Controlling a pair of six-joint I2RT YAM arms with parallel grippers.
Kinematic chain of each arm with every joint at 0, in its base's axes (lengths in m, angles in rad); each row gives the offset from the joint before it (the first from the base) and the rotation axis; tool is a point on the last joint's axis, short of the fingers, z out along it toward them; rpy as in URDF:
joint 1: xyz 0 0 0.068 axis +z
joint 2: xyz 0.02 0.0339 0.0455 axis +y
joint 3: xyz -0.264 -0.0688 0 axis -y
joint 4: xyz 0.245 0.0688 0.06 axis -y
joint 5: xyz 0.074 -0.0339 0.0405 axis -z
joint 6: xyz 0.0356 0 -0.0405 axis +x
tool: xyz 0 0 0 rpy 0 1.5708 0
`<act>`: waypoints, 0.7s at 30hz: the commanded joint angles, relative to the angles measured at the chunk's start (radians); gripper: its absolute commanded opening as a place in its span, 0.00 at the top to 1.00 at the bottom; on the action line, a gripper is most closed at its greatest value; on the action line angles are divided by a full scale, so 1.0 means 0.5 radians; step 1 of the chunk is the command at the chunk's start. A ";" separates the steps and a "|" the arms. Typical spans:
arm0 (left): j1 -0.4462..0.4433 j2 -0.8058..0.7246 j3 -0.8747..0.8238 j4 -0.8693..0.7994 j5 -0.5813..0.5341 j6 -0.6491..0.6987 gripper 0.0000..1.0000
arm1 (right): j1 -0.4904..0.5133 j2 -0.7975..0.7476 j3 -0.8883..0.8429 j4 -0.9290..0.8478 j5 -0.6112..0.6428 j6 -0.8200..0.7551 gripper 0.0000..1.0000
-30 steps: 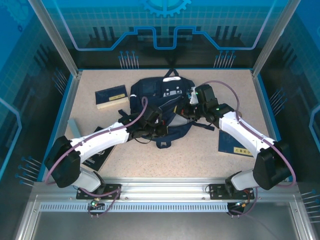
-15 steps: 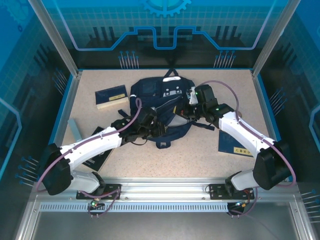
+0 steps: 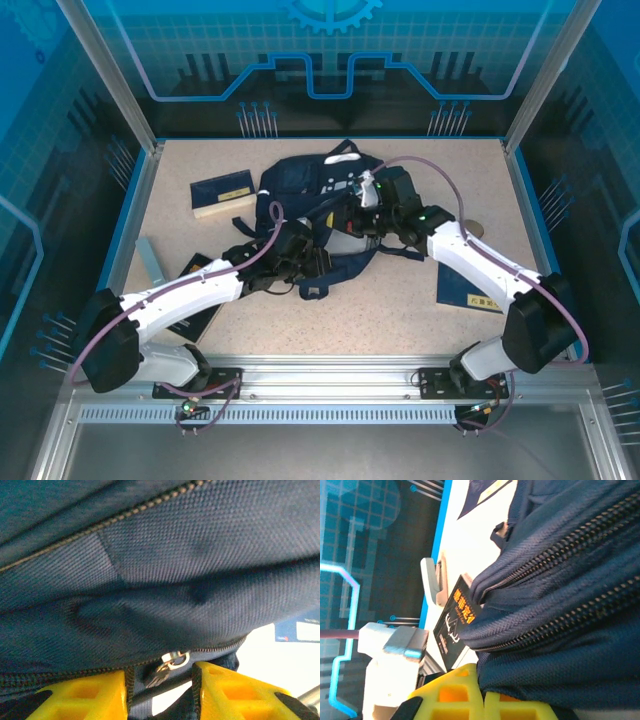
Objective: Pack books, pencil case, and school supplies into a backpack
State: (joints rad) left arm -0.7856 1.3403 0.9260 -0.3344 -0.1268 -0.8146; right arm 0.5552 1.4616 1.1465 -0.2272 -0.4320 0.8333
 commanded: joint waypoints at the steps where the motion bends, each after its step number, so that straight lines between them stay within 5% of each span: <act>1: -0.007 -0.021 -0.002 -0.041 -0.209 -0.050 0.63 | 0.089 -0.013 0.136 0.225 -0.201 -0.064 1.00; 13: -0.006 -0.060 0.016 -0.084 -0.402 0.067 0.87 | 0.108 -0.024 0.137 0.095 -0.025 -0.108 1.00; 21: -0.003 -0.135 0.055 -0.225 -0.521 0.167 1.00 | 0.102 -0.013 0.159 -0.260 0.370 -0.156 1.00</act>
State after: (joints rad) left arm -0.7902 1.3098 0.9264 -0.4011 -0.3012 -0.7750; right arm 0.5892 1.4719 1.1805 -0.2974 -0.3202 0.7902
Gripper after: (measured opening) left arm 0.048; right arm 0.063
